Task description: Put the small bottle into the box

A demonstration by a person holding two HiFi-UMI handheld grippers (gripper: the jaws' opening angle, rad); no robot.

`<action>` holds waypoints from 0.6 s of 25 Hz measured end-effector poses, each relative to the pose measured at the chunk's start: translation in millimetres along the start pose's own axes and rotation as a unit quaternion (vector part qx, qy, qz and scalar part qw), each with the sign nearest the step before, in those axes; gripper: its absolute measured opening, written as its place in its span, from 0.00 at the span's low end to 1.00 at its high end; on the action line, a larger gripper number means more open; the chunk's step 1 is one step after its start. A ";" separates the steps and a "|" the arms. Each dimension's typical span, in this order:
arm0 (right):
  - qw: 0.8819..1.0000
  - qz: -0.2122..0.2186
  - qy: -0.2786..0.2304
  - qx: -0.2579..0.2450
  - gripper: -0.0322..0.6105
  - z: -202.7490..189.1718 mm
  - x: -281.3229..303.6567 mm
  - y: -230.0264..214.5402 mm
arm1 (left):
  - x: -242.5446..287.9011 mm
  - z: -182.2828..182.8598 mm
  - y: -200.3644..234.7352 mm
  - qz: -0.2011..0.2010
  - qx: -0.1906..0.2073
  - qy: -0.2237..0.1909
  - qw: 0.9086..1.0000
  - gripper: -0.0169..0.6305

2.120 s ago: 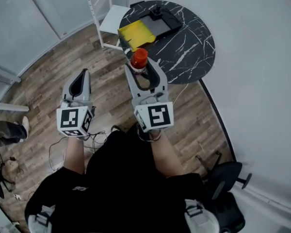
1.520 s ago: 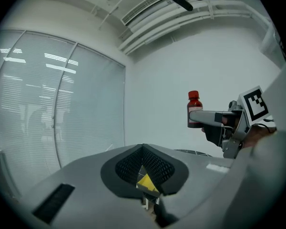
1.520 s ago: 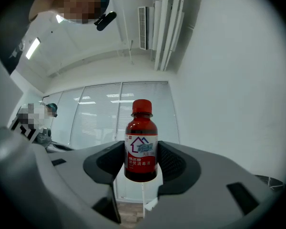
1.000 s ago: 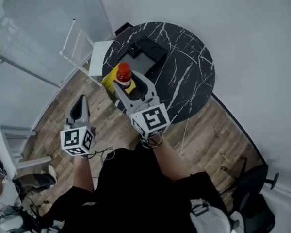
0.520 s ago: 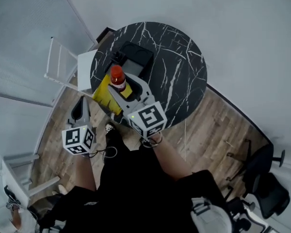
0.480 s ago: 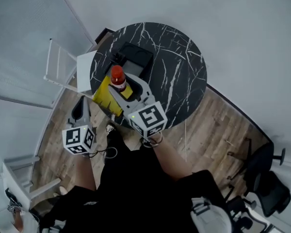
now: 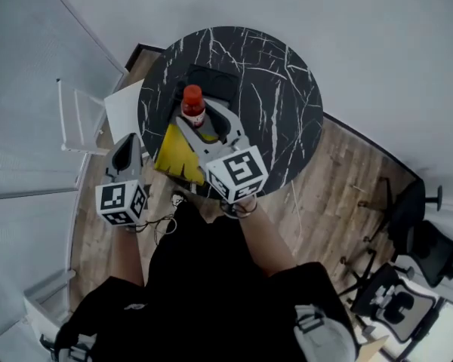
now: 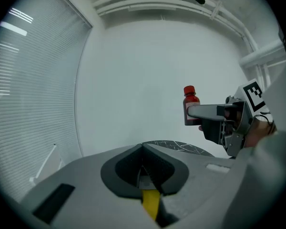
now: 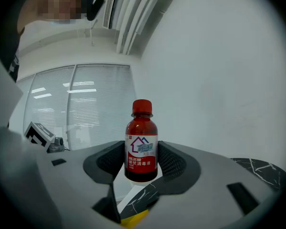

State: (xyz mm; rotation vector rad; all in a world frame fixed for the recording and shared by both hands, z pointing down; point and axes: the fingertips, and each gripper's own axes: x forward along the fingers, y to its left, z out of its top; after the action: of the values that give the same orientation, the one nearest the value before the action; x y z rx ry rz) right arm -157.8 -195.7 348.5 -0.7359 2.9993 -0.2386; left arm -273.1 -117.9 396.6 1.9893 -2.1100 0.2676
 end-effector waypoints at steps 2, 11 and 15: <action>1.000 -0.029 0.004 0.005 0.37 -4.3 3.9 0.3 | 8.3 -2.6 6.1 -0.033 0.004 0.006 0.999 0.03; 0.983 -0.158 0.070 0.066 0.37 -62.0 -5.1 -8.3 | 38.4 -39.9 7.8 -0.157 0.030 0.047 0.986 0.03; 0.972 -0.187 0.095 0.108 0.37 -98.4 -18.5 -5.5 | 46.5 -76.1 -2.9 -0.186 0.023 0.082 0.979 0.03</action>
State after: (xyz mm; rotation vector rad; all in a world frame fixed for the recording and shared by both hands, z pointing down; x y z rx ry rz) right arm -146.6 -178.2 446.6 -1.3149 2.9065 -0.6729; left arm -269.6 -140.8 482.7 2.2519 -1.6080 0.3965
